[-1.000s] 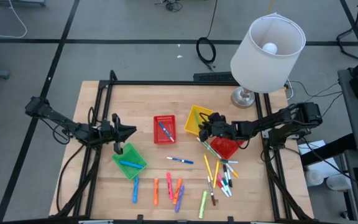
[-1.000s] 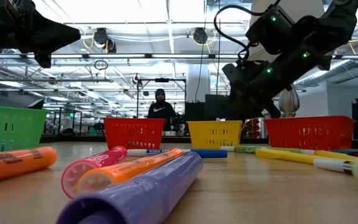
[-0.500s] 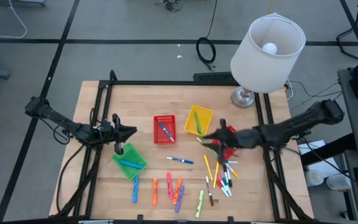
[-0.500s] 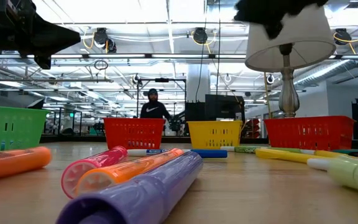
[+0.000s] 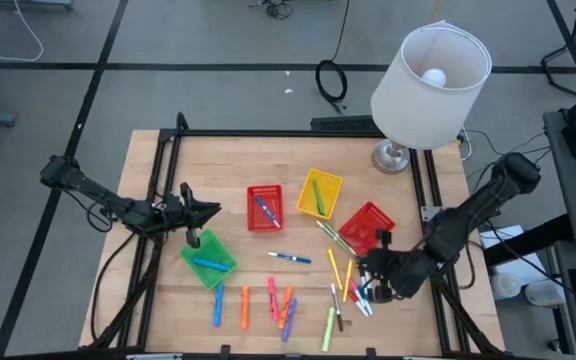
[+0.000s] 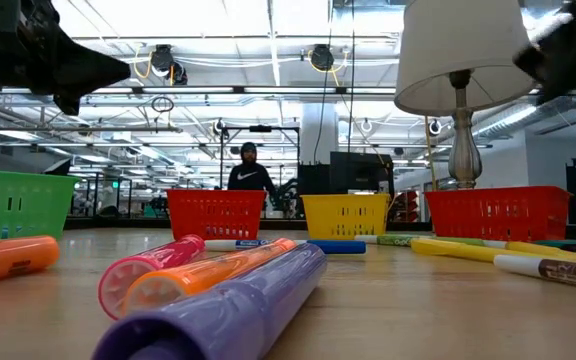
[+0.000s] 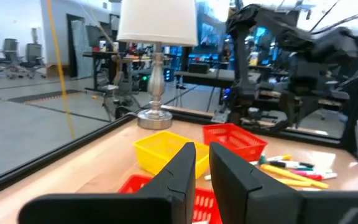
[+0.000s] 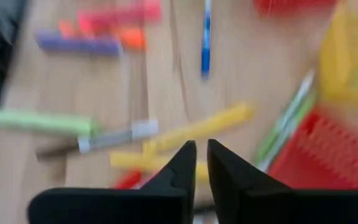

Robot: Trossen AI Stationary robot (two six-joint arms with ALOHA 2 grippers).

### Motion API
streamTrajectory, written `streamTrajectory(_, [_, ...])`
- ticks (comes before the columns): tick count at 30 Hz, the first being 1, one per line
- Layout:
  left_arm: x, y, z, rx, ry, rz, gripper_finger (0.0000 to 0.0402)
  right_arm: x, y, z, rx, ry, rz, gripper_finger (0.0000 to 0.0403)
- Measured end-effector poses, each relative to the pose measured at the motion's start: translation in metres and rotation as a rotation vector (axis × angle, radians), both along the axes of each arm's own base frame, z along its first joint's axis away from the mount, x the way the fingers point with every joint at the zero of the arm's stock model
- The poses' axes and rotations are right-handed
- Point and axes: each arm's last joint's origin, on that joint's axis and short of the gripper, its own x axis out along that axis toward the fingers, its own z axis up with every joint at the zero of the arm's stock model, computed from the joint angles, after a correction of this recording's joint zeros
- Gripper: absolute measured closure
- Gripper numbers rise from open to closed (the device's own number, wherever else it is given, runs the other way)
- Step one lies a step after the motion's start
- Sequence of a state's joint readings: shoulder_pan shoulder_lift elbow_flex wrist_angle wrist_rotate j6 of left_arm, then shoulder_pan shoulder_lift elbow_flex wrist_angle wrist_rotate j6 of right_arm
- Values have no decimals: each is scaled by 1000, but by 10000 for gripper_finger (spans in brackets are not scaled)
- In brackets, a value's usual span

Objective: Pick & Place Markers
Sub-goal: Put the small yellow highlighter pen into the right red bin

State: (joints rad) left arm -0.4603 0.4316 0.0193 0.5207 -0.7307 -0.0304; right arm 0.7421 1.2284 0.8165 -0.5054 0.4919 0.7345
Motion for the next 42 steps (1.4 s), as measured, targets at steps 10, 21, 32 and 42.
streamTrajectory(10, [0, 0, -5, 20, 52, 13, 346, -16, 0, -43, 68, 505, -191, 401])
streamTrajectory(21, [0, 0, -7, -18, 60, 10, 346, -9, 9, -40, 197, 469, -150, 310])
streamTrajectory(32, [0, 0, -7, -24, 58, 9, 346, -14, 3, -59, 230, 461, -229, 193])
streamTrajectory(42, [0, 0, -7, -27, 56, 9, 346, -16, 0, -84, 158, 461, -258, 228])
